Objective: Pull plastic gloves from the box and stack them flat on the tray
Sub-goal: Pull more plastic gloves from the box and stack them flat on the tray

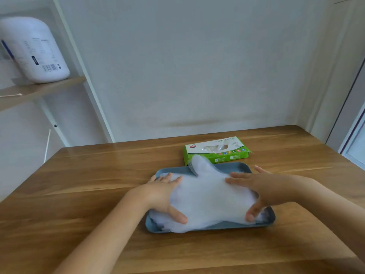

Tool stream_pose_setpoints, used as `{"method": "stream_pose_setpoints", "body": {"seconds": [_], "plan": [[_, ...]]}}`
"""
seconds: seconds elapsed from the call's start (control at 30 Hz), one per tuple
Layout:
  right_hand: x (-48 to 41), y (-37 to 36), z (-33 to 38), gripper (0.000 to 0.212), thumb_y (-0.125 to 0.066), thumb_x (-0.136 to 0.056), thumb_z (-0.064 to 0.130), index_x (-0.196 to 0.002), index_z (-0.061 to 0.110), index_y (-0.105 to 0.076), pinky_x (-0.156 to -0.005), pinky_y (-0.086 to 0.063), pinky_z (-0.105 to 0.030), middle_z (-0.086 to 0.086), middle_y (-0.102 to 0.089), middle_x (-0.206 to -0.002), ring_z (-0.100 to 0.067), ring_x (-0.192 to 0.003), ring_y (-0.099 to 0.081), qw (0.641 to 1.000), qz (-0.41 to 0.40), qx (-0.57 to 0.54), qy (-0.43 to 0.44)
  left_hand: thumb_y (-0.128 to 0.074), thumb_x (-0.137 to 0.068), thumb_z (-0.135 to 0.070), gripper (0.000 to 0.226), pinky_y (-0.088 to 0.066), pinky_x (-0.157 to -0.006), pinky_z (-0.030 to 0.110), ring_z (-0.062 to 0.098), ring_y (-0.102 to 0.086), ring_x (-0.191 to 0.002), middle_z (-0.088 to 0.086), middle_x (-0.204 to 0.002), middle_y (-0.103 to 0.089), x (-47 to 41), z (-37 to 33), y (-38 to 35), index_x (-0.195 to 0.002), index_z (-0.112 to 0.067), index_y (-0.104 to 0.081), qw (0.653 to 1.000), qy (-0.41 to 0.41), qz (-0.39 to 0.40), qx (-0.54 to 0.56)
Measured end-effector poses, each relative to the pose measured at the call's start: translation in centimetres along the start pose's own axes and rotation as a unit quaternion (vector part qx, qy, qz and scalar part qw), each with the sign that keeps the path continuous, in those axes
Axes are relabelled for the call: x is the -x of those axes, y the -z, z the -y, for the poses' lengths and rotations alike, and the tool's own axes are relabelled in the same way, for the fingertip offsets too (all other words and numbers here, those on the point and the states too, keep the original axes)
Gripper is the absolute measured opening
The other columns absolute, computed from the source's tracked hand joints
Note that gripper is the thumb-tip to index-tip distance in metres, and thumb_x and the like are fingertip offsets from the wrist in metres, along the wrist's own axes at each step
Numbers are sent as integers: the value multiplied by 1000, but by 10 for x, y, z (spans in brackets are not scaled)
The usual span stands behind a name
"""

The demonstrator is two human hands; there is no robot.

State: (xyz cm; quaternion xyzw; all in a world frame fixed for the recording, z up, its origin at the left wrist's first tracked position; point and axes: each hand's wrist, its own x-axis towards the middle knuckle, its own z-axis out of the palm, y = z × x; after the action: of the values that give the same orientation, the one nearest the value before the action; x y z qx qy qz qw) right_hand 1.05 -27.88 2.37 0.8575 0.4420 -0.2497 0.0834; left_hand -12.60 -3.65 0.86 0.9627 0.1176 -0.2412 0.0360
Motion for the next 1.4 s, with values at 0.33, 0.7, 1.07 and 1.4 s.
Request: {"method": "stream_pose_setpoints", "body": {"seconds": [0.33,0.7,1.07,1.4], "plan": [[-72,48,-23,26,-55,-95,35,-120,30,-61,-80,-39,-21,6,-62,-119,-12,-104,-57,930,-340,-132,32,-57,-92,-47,57,-31,-97,17,9,-42,-133,-8,-146,-45,-35,17,53,-143,-25,-44,953,-63,-222,195],[-147,56,-29,26,-52,-97,33,-117,39,-67,-93,-27,-13,3,-44,-145,-15,-130,-40,951,-261,-133,95,-56,-95,-40,56,-24,-105,20,12,-30,-142,-7,-153,-34,-124,27,46,-147,-33,-36,919,-78,-167,349],[-162,46,-40,20,-62,-86,8,-85,26,-70,-91,-28,-17,11,-46,-126,-7,-118,-34,928,-304,-178,118,-55,-93,-48,64,-5,-120,51,14,-15,-147,-13,-159,-21,-149,44,31,-145,-55,-18,936,-84,-112,323],[-155,42,-41,23,-64,-89,13,-75,30,-58,-72,-38,-8,11,-47,-111,2,-87,-46,896,-321,-270,144,-54,-90,-55,72,8,-118,53,13,2,-149,-7,-162,-7,-149,45,34,-146,-55,-10,944,-98,-67,308]]}}
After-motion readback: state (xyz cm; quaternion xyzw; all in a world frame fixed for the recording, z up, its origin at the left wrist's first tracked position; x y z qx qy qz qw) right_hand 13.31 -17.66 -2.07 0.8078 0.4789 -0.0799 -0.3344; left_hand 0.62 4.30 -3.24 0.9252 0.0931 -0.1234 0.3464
